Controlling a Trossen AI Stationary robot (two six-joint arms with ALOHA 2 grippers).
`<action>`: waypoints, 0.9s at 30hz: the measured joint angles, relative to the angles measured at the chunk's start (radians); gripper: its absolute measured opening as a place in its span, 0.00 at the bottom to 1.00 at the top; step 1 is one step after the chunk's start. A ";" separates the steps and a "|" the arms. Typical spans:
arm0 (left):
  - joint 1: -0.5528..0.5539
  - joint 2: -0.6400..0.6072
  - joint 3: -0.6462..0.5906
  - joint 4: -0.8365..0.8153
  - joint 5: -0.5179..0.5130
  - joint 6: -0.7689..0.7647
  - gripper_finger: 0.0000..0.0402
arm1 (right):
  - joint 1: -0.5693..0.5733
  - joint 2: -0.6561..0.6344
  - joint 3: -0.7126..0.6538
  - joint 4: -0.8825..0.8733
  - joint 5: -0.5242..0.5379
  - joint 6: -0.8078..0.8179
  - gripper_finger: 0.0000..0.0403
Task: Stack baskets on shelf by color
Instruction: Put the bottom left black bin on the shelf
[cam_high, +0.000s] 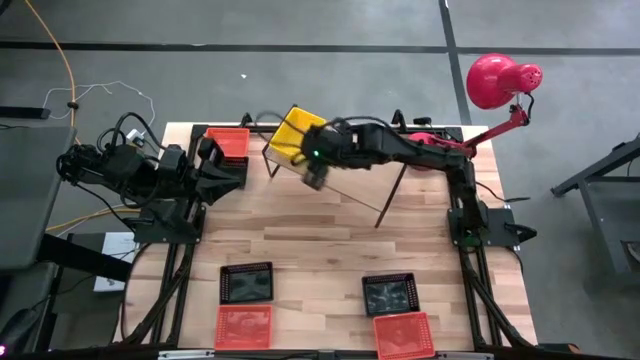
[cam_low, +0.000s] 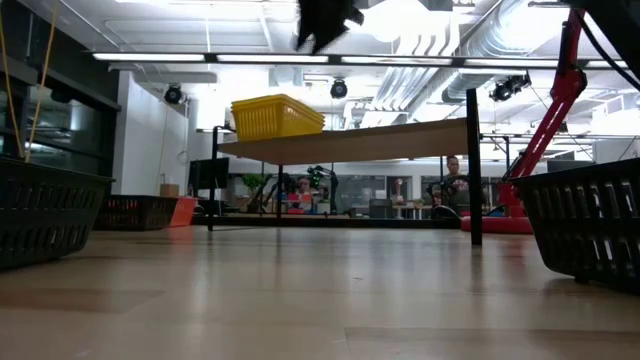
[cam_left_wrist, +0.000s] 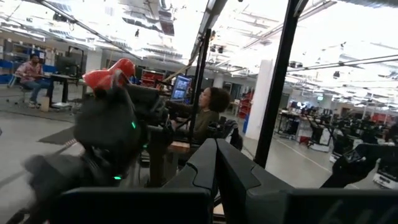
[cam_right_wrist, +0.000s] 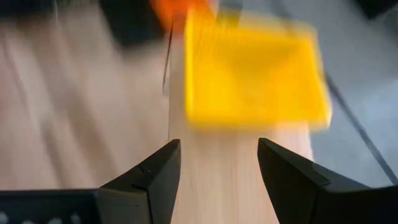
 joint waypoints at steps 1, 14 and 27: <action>0.000 0.000 0.000 0.000 0.000 0.005 0.00 | 0.008 -0.004 -0.001 -0.071 -0.013 0.000 0.50; 0.000 -0.002 -0.001 -0.089 -0.022 -0.012 0.00 | 0.181 -0.303 -0.338 -0.215 -0.038 0.131 0.49; 0.001 0.010 -0.003 -0.222 -0.085 -0.031 0.00 | 0.389 -0.929 -1.268 0.623 -0.115 0.707 0.49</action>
